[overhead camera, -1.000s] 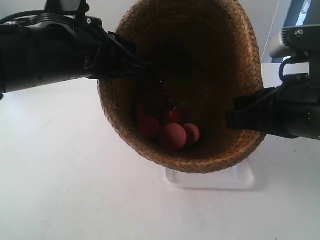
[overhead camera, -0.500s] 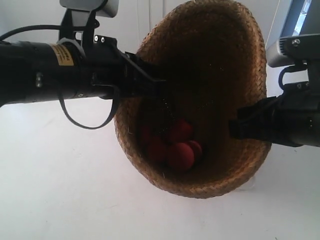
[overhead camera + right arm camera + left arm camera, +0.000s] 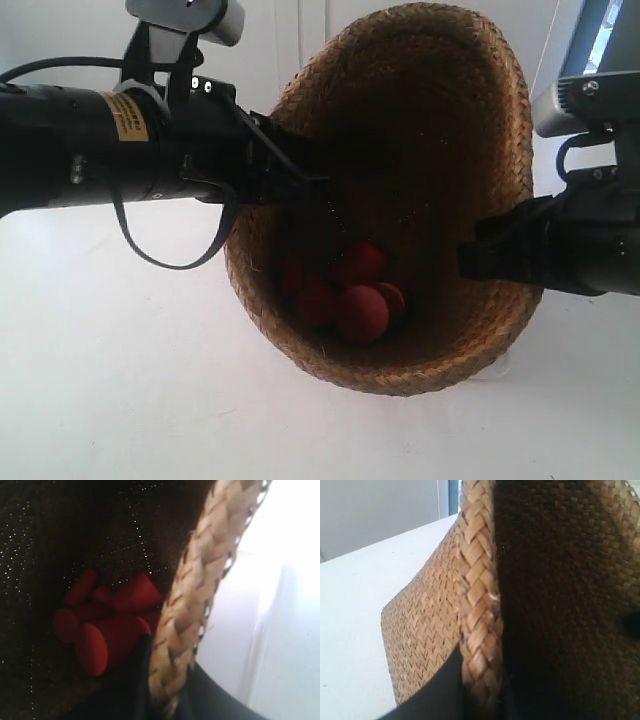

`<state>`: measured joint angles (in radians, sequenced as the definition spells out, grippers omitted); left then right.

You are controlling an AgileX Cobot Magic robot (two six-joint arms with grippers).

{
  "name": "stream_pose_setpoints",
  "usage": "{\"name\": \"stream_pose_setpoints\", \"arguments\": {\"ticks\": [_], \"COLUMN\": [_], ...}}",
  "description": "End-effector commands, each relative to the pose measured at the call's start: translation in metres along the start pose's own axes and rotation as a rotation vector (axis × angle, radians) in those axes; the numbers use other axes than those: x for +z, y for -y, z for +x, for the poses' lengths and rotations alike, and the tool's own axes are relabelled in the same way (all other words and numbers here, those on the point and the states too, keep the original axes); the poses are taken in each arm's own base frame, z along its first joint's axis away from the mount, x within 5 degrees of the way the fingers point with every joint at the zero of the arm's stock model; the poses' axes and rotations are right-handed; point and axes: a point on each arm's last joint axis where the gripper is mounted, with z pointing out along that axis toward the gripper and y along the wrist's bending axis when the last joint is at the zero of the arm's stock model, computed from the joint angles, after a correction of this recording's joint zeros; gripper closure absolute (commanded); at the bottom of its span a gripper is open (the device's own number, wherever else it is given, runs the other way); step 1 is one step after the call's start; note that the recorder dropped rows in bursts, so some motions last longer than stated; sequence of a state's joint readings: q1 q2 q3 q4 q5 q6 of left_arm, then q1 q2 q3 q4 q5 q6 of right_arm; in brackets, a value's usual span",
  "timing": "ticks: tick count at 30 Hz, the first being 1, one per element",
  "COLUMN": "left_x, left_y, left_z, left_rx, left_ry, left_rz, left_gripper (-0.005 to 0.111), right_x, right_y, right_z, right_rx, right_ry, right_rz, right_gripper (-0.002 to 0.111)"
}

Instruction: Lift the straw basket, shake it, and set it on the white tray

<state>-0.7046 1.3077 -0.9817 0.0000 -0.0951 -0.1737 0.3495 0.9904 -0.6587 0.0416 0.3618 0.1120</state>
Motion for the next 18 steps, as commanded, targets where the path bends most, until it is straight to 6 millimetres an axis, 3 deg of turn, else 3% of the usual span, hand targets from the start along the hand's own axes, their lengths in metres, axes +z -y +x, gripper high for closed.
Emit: {"name": "stream_pose_setpoints", "arguments": {"ticks": [1,7,14,18], "left_x": [-0.004,-0.003,-0.002,0.009], "left_y": [0.005,0.003,-0.011,-0.016], "left_z": [-0.011,-0.014,-0.024,-0.024], "left_rx": [-0.019,-0.073,-0.142,-0.174], "left_ry": [0.089,0.085,0.072,0.010], "left_rz": [0.017,0.016,-0.023,-0.037], "left_gripper": [0.107,0.107,0.107,0.107], "right_x": [-0.001,-0.002,-0.001,-0.004], "right_y": [-0.001,-0.003,-0.002,-0.001], "right_z": [-0.006,-0.018,-0.010,-0.013], "right_rx": [-0.052,-0.026,0.056,0.048], "right_ry": [0.058,0.196,0.104,0.054], "right_rz": [0.000,-0.021,-0.015,-0.001], "right_gripper": [0.108,0.108,0.108,0.108]}}
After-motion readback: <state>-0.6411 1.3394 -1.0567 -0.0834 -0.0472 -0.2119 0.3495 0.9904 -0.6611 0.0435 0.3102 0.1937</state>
